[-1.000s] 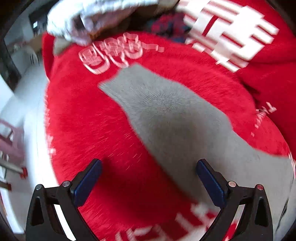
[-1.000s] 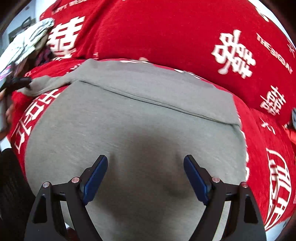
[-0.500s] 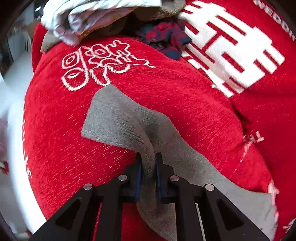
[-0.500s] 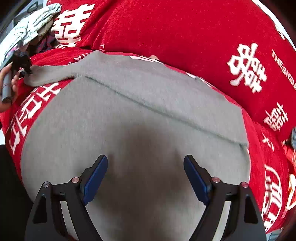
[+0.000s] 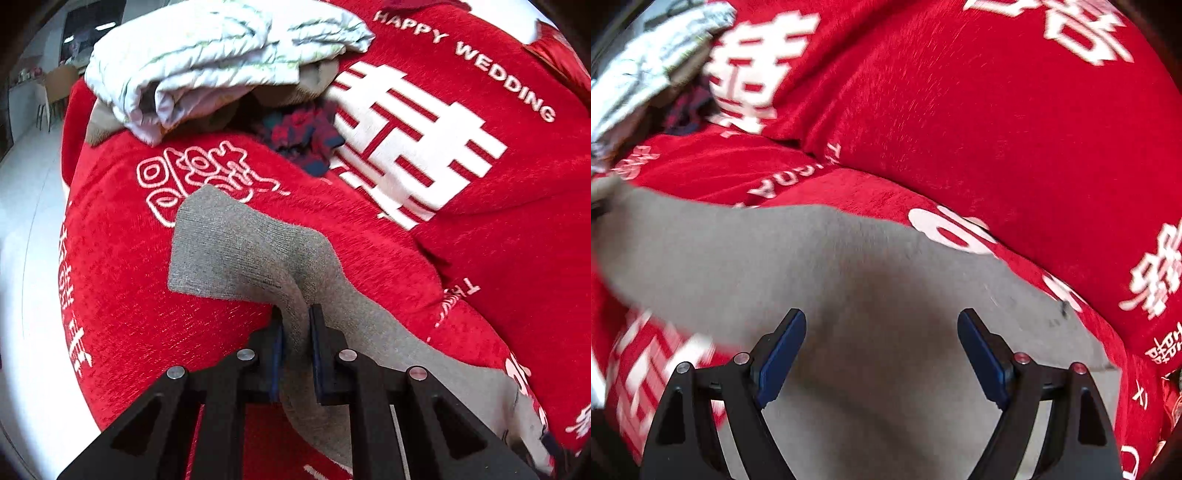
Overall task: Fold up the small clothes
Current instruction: 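Carry the held sleeve across the sweater body with the left gripper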
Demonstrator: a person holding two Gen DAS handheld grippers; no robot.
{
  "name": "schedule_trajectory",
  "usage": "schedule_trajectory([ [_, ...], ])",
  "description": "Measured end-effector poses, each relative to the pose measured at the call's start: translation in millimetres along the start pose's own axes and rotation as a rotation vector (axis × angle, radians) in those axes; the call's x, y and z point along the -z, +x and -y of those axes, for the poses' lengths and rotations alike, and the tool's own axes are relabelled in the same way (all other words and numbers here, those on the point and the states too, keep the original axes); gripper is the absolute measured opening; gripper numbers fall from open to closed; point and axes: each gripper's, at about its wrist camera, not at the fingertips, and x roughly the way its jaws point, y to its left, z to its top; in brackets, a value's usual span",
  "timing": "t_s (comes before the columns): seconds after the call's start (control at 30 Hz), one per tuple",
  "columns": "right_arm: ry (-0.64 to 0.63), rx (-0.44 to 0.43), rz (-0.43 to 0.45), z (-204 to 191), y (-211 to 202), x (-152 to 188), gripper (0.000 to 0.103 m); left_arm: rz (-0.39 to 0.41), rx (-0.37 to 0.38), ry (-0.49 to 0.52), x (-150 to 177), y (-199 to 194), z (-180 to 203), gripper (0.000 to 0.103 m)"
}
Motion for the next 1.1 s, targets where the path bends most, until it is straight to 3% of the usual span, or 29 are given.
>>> schedule_trajectory([
  [0.1,0.007,-0.017,-0.093,-19.8,36.4,-10.3,0.087,0.020,-0.007,0.023,0.5,-7.2,2.6,0.014],
  [0.17,0.018,-0.024,-0.063,-28.3,37.5,-11.9,0.087,0.030,-0.013,0.047,0.8,-10.7,6.9,0.014],
  [0.23,0.037,-0.142,-0.087,-29.4,36.2,-14.9,0.087,0.019,-0.018,0.065,2.5,-10.5,11.9,0.014],
  [0.3,0.072,-0.184,-0.075,-24.1,28.3,-13.1,0.087,0.003,-0.016,0.085,5.3,-10.6,19.4,0.014],
  [0.4,0.077,-0.114,-0.042,-9.8,11.5,-4.9,0.087,-0.003,-0.016,0.112,11.5,-15.3,32.2,0.014],
  [0.83,0.174,-0.099,-0.019,72.0,-49.3,42.3,0.087,-0.009,0.030,0.295,52.5,-54.6,120.6,0.014],
  [1.1,0.195,-0.085,-0.021,101.0,-65.5,70.4,0.087,-0.025,0.054,0.379,79.5,-69.3,162.3,0.014],
])
